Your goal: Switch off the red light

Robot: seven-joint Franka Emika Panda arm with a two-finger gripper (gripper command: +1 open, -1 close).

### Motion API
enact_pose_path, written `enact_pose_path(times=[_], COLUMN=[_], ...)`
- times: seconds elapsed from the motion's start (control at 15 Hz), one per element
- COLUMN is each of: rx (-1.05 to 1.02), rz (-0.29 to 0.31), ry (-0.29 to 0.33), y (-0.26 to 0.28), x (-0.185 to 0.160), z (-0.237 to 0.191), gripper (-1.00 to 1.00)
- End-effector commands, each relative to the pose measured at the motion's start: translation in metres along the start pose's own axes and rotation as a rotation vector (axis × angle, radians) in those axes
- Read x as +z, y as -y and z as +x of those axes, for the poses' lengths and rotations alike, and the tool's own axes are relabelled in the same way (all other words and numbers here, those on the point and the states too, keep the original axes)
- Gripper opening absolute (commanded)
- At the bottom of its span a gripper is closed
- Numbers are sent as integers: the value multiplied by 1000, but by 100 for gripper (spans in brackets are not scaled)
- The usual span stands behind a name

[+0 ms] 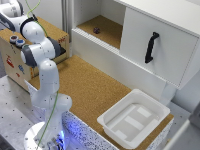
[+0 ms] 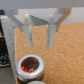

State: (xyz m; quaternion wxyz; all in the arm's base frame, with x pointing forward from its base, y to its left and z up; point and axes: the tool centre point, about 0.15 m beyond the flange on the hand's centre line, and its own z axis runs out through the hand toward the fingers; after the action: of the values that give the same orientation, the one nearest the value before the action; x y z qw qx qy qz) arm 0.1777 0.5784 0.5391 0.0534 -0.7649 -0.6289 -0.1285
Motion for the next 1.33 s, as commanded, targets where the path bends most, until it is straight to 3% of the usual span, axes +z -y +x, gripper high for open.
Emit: enact_pose_path(times=[0.0, 0.67, 1.27], rx=[107, 460, 875], rz=[31, -12, -24], ry=[1, -34, -19], y=[-26, -101, -149], x=[-27, -42, -49], z=[-18, -102, -239], gripper=[100, 100, 100])
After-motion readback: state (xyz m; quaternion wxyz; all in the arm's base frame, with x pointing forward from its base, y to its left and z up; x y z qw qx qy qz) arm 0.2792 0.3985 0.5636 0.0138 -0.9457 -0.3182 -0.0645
